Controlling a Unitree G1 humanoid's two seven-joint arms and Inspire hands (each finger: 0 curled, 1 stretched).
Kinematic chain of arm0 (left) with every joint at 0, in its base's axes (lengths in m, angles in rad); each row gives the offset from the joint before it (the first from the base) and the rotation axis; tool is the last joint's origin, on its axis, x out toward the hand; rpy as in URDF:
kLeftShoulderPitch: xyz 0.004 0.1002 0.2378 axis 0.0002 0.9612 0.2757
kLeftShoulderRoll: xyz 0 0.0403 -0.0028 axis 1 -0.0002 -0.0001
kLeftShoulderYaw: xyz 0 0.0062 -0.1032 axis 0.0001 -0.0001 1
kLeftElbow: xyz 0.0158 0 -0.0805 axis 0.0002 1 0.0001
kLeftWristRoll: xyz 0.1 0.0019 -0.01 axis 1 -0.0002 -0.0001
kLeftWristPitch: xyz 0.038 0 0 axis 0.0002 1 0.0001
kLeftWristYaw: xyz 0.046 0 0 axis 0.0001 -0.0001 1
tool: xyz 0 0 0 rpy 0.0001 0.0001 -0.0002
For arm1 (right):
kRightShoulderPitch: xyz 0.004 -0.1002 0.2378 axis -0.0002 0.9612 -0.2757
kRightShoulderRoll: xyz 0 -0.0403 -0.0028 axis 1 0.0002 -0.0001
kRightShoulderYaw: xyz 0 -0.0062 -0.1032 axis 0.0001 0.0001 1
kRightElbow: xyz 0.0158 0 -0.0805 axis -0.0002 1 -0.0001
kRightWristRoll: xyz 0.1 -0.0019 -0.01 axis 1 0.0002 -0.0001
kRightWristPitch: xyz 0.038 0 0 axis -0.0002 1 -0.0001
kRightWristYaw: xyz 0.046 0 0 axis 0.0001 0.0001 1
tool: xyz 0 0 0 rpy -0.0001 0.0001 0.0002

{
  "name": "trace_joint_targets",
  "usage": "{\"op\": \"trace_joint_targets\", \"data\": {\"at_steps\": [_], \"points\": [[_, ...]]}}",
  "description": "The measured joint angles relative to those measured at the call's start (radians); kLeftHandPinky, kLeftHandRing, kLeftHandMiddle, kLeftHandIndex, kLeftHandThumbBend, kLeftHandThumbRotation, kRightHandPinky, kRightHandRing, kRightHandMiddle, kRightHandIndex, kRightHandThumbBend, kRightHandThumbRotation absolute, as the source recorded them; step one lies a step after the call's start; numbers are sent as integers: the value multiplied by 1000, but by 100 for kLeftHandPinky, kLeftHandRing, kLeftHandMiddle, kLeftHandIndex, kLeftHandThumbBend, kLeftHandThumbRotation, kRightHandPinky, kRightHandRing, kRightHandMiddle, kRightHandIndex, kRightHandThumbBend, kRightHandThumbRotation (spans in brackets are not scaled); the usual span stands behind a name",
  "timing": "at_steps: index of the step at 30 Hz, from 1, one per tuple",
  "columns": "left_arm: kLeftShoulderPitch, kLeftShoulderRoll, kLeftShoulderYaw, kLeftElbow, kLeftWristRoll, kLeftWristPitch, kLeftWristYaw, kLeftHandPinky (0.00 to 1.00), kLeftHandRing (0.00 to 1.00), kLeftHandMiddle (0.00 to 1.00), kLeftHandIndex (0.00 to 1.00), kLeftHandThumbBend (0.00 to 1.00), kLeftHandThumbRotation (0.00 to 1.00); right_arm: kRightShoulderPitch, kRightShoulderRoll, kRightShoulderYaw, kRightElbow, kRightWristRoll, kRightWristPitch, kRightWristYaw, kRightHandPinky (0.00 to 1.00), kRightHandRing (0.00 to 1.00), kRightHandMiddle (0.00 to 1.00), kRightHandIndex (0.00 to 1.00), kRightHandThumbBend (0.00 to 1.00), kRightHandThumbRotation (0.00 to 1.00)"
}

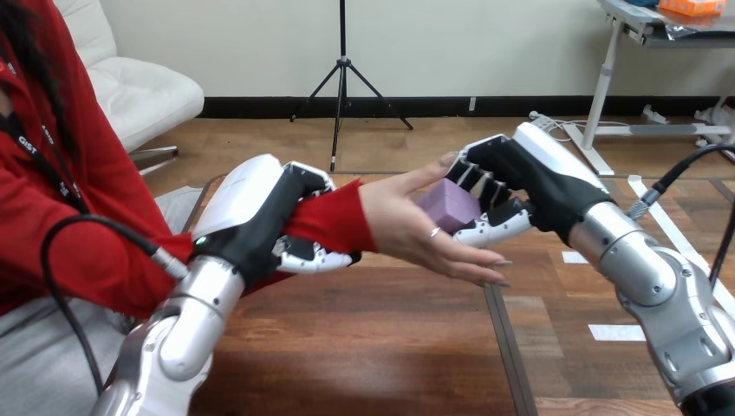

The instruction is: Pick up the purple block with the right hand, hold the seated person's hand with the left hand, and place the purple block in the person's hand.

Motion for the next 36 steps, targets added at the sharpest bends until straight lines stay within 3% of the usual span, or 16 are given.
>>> {"op": "trace_joint_targets", "data": {"at_steps": [17,36], "points": [[-53,-24,-9,54,13,2,0,21,26,36,37,60,0,1,10,2,-14,0,-19,24,27,33,39,46,71,0],[-68,-31,-26,101,23,2,0,20,25,35,37,60,0,33,11,2,-48,-1,-16,45,29,34,40,45,70,0]]}}
